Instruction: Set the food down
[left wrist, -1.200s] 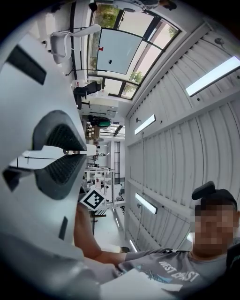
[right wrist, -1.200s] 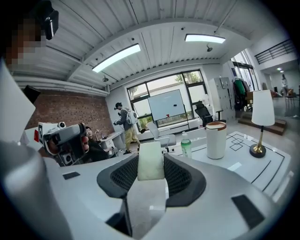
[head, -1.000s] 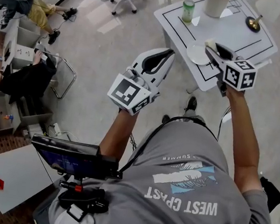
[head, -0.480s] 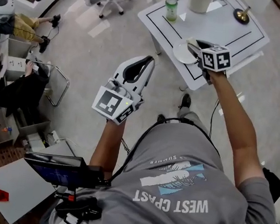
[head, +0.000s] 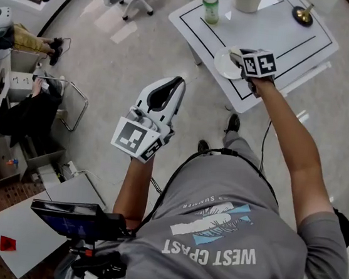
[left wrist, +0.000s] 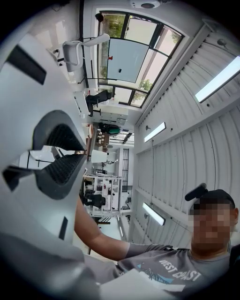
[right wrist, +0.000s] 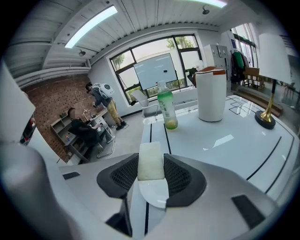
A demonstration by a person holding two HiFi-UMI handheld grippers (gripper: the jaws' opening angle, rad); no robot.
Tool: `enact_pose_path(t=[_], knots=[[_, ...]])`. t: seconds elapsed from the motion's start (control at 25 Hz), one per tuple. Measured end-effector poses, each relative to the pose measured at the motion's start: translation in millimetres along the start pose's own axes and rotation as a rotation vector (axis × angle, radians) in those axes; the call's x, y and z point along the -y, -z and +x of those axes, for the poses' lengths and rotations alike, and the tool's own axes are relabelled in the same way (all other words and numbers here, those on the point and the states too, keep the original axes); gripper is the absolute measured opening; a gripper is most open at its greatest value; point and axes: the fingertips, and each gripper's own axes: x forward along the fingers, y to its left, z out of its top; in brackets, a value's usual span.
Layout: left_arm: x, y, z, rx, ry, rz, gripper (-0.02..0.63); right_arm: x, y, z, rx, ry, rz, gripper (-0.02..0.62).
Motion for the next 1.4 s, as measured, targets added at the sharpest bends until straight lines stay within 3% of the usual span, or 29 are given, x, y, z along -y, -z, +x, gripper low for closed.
enact_pose_path(t=[0.68,1.4], knots=[[-9,13,7,-0.033,-0.028,-0.035,0.012,48,40,52,-0.190,0.042,0.024,0.166],[-33,22,-1,-0.048,-0.040,-0.070,0.012,48,62,99,-0.328,0.068,0.010,0.166]])
